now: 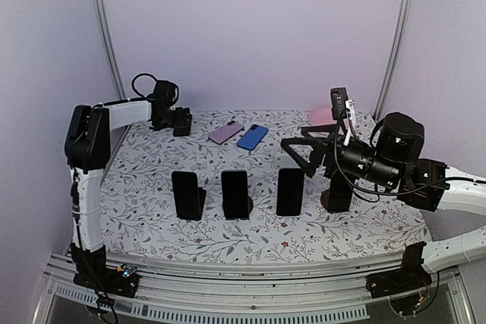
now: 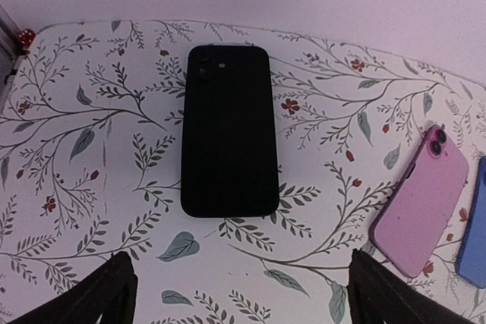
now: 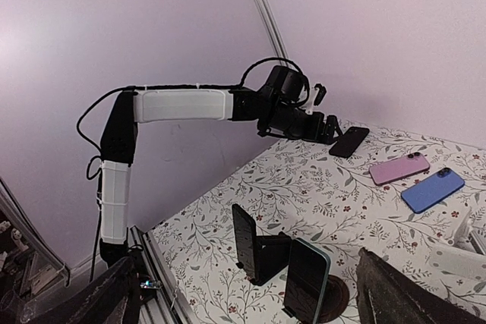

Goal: Place the phone on the phone stand
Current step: Pick up the phone stand at the center of the board.

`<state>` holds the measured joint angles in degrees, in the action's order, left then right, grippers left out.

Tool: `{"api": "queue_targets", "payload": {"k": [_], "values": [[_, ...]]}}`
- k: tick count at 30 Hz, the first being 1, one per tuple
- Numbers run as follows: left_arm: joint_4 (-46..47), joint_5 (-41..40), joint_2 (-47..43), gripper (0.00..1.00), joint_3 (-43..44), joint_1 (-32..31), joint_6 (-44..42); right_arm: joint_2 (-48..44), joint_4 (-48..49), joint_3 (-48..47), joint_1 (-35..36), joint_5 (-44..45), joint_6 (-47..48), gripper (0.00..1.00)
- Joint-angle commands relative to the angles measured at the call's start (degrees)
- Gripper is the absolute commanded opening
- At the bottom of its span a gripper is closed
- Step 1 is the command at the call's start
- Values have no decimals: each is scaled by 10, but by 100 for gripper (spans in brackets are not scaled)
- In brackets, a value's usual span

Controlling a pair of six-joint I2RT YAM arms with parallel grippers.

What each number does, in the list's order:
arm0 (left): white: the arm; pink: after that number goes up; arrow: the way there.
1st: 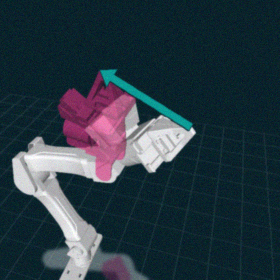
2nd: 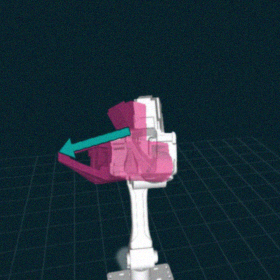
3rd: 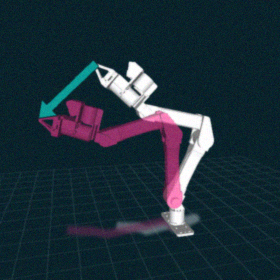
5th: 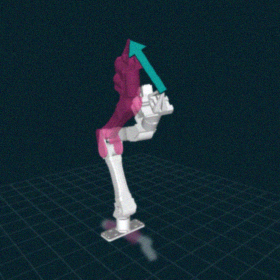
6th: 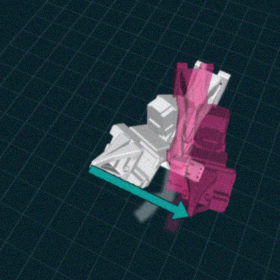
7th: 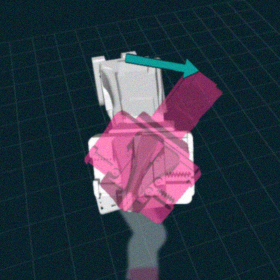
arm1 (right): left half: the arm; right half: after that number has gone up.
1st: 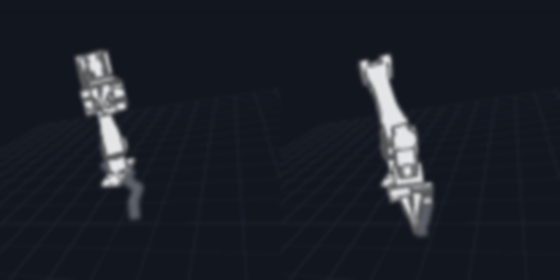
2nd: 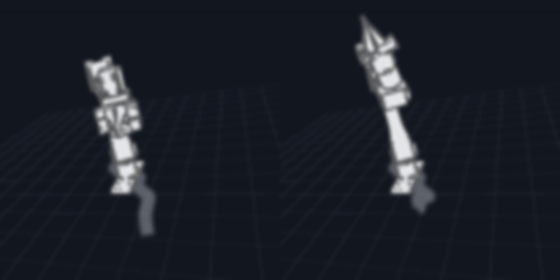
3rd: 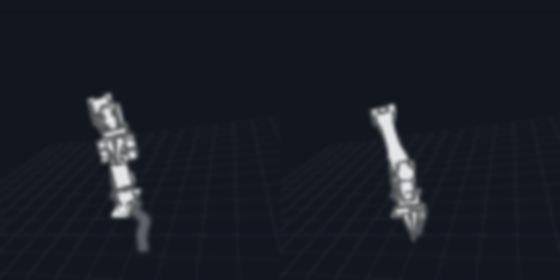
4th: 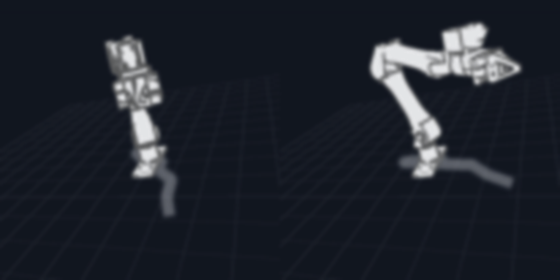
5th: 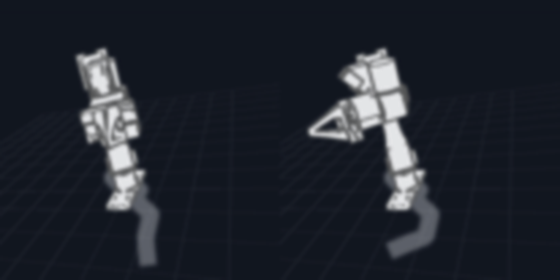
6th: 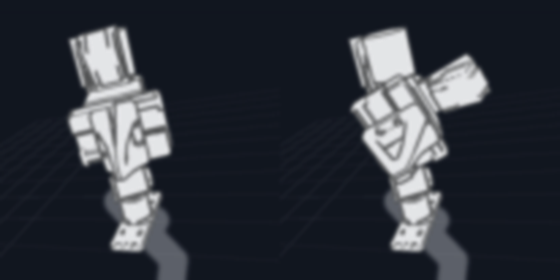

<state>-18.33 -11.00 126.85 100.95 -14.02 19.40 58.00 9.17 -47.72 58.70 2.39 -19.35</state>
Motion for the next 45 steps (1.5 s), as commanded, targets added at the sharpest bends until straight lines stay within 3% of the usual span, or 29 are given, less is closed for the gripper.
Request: {"api": "queue_targets", "payload": {"k": [1,7,10,17,28,38,45], "values": [[-60,-13,57,97,91,7,-19,-20,-33,9,-2,11,-18,99],[-70,5,106,97,136,13,-16,-10,-140,-34,-4,134,-57,99],[-62,16,108,97,130,12,-20,15,-201,-72,-25,147,-64,99],[-28,42,56,97,62,12,-23,99,-251,-133,-188,25,-72,99],[56,116,-106,97,-87,12,15,305,-220,-177,-389,-171,-51,96],[57,125,-232,97,-156,12,15,473,-236,-266,-406,-214,16,76],[77,143,-326,97,-224,6,28,563,-264,-342,-406,-242,50,70]]}}
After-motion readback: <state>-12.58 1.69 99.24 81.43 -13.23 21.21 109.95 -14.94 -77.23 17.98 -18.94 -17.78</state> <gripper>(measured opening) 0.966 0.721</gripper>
